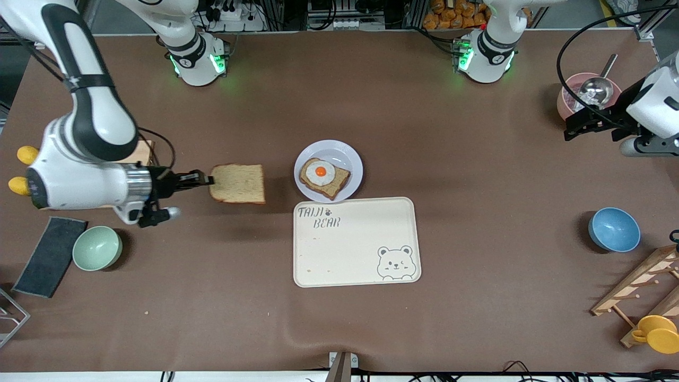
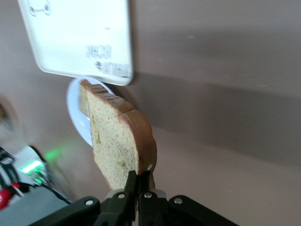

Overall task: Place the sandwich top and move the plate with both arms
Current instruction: 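Lay the bread slice onto the egg sandwich and open the right gripper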

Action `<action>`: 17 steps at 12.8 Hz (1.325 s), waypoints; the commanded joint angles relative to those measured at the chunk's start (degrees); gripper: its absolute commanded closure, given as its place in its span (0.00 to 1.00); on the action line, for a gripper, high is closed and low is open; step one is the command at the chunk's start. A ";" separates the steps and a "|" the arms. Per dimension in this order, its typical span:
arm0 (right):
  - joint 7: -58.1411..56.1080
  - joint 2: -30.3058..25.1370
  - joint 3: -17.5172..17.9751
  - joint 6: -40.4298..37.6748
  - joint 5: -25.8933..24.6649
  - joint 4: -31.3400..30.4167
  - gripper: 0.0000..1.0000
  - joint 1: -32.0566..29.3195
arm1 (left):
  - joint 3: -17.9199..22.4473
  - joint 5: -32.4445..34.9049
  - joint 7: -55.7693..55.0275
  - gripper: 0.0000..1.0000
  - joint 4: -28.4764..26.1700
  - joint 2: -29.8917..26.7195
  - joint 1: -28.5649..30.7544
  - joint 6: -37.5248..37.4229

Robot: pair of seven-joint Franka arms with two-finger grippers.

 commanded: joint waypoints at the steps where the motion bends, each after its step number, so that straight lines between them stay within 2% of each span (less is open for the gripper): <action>1: 4.85 -1.44 -0.37 5.91 5.77 -4.81 1.00 4.90 | -0.20 -3.39 -0.50 0.00 -3.59 -0.61 0.02 2.85; 3: 7.41 -3.80 -0.37 10.13 8.14 -8.58 1.00 7.54 | -0.20 -3.85 -0.59 0.00 -5.44 -0.78 0.02 4.44; 5: 8.64 -5.66 -0.37 16.01 14.89 -13.15 1.00 10.79 | -0.20 -3.85 -0.59 0.00 -6.50 -0.78 0.02 5.23; 8: 8.74 -9.26 -0.37 25.77 20.71 -20.19 1.00 15.36 | -0.20 -3.85 -0.59 0.00 -7.55 -0.70 0.02 5.50; 13: 8.74 -11.55 -0.28 34.04 29.85 -26.35 1.00 19.32 | -0.20 -3.85 -0.59 0.00 -10.54 -0.96 0.10 7.69; 17: 8.47 -11.55 -0.28 36.51 35.83 -27.59 1.00 21.00 | -0.20 -3.94 -0.59 0.00 -12.83 -0.87 0.19 9.01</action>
